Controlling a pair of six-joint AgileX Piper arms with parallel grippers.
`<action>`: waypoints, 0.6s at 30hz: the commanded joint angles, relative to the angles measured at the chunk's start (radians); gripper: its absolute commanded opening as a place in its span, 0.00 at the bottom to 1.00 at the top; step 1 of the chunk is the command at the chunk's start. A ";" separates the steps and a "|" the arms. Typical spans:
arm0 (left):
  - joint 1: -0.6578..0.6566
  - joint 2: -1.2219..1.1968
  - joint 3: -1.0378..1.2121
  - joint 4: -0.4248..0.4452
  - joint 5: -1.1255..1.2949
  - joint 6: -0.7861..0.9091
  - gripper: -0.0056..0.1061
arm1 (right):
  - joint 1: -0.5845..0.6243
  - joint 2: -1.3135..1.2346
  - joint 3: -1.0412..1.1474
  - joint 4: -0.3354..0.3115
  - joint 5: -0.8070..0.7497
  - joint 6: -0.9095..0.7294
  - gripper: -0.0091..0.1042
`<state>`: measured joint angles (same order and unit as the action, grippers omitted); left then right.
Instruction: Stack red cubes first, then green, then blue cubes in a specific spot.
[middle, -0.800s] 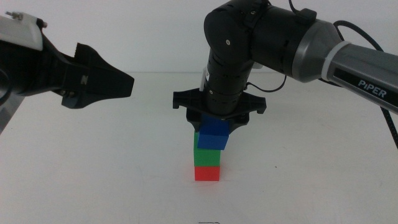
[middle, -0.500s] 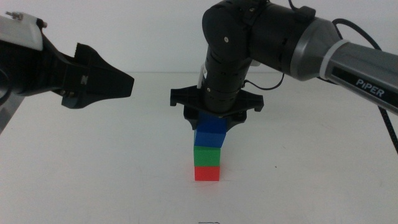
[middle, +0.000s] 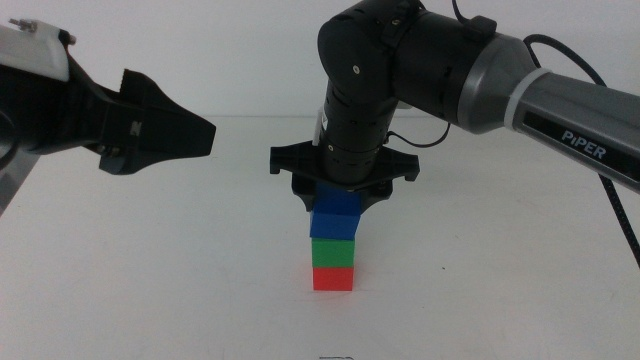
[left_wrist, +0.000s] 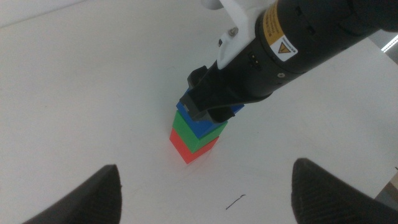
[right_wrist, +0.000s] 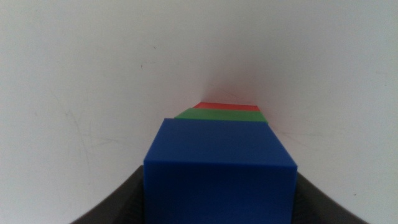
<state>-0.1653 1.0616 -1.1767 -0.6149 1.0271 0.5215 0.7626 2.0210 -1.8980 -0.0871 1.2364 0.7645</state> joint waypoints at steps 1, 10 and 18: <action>0.000 -0.015 -0.025 -0.052 -0.050 0.000 0.89 | 0.001 -0.045 -0.027 -0.032 0.010 -0.005 0.26; 0.000 -0.015 -0.025 -0.052 -0.050 0.000 0.89 | 0.001 -0.045 -0.027 -0.039 0.005 -0.005 0.68; 0.000 -0.015 -0.025 -0.052 -0.050 0.000 0.89 | 0.001 -0.068 -0.091 -0.043 0.015 -0.005 0.71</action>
<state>-0.1653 1.0616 -1.1767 -0.6149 1.0271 0.5215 0.7626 2.0355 -1.9389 -0.1023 1.2368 0.7645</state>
